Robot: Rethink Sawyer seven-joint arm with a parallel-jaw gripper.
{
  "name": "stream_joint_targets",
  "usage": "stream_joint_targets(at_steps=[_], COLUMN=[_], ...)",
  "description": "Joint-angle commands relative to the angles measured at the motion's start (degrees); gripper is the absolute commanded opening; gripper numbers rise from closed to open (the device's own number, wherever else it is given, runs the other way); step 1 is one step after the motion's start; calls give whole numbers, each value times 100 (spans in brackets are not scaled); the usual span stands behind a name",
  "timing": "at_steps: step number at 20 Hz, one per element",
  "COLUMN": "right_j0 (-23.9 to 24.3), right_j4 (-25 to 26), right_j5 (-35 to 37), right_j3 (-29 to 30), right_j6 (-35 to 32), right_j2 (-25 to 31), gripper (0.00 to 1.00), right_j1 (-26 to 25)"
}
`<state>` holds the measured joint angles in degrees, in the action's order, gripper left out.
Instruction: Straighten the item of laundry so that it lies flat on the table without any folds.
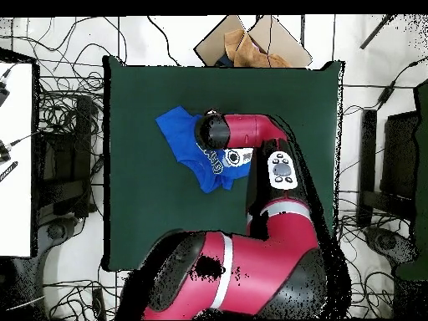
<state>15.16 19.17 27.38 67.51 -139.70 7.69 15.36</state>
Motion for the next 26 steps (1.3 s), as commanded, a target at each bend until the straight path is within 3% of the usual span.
stream_joint_targets(at_steps=[1, 4, 6, 12, 16, 22, 26], right_j0=[-239, -661, -744, -771, -944, -545, -187], right_j4=[797, 797, 659, 324, 1, -298, -444], right_j5=[-1820, -2630, -2915, -3225, -2316, -377, 312], right_j3=[-30, -276, -284, -99, -58, 561, 891], right_j6=[39, -659, -794, -585, -429, 219, 558], right_j2=[92, -499, -610, -590, -814, -270, 215], gripper=[0, 0, 0, 0, 0, 0, 0], right_j1=[-724, -875, -901, -765, -527, 475, 842])
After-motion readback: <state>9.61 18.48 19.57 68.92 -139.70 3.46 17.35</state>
